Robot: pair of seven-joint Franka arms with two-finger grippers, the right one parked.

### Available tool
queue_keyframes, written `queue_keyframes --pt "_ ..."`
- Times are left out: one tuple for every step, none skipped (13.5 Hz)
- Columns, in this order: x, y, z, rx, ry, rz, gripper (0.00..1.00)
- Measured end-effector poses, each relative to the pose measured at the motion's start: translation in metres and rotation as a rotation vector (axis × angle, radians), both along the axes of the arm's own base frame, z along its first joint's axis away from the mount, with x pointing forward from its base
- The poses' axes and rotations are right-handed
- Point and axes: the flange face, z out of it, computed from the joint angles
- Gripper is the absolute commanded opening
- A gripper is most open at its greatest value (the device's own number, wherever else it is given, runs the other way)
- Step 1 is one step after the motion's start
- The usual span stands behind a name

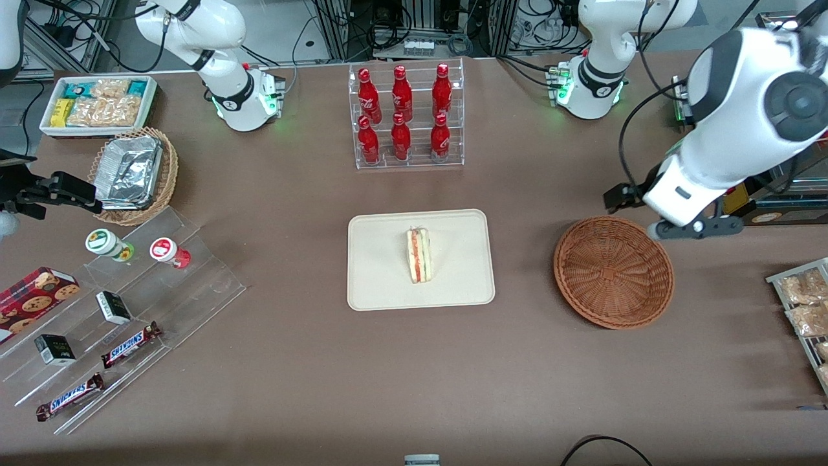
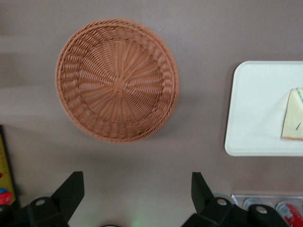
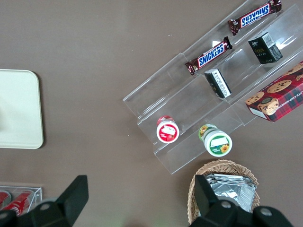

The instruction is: Place sandwich from basket to tray

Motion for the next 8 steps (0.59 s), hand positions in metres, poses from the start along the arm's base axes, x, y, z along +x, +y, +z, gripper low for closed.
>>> queue_keyframes --pt "-0.006 0.006 0.009 0.002 0.005 -0.003 1.0" --pt "-0.012 0.012 0.017 0.004 0.01 -0.01 1.0" --pt "-0.017 0.018 0.024 0.004 0.019 -0.023 1.0" --pt "-0.023 0.025 0.031 0.003 0.028 -0.039 1.0" --pt "-0.027 0.03 0.038 0.003 0.035 -0.049 1.0" --pt "-0.03 0.034 0.046 0.003 0.037 -0.052 1.0" --pt "-0.031 0.037 0.051 0.003 0.034 -0.048 1.0" --pt "-0.03 0.042 0.056 0.002 0.028 -0.039 1.0"
